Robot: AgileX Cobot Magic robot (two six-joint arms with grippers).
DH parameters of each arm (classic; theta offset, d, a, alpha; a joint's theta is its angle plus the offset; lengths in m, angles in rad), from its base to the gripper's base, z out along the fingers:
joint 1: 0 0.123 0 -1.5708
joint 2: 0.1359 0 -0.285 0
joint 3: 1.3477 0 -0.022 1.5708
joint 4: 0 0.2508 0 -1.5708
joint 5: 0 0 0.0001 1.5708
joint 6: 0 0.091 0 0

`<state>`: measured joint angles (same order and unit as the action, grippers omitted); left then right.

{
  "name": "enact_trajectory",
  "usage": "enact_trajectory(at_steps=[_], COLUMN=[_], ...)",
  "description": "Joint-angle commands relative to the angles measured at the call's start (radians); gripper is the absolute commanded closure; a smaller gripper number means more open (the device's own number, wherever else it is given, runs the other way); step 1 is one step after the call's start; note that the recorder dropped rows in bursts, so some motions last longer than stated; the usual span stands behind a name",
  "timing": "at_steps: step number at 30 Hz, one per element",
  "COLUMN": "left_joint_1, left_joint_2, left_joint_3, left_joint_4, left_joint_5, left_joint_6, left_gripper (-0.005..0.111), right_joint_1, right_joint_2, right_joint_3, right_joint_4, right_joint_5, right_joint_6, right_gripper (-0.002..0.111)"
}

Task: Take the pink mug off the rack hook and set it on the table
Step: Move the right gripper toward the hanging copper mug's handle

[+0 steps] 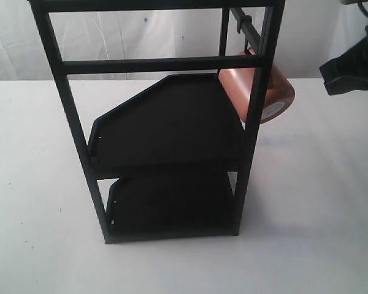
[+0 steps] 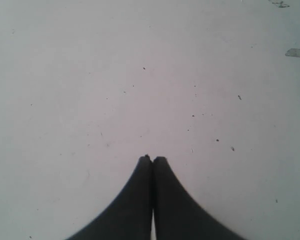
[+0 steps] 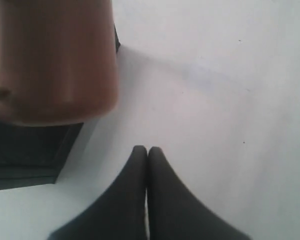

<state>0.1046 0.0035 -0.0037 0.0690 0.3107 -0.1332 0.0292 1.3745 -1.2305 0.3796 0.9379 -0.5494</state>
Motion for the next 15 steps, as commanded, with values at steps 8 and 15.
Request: enact_trajectory(at_steps=[8, 15], left_joint_1=[-0.008, -0.008], left_joint_2=[-0.003, -0.003], left_joint_3=[0.004, 0.004], left_joint_4=[-0.004, -0.004], left_joint_5=[0.016, 0.016], left_joint_6=[0.001, 0.001], left_gripper=[0.107, 0.107], right_joint_1=[0.000, 0.000], right_joint_2=[-0.041, -0.061], right_joint_3=[-0.058, -0.058], right_joint_4=[0.272, 0.305], right_joint_5=[0.184, 0.175], right_joint_6=[-0.211, -0.214], right_gripper=[0.099, 0.078])
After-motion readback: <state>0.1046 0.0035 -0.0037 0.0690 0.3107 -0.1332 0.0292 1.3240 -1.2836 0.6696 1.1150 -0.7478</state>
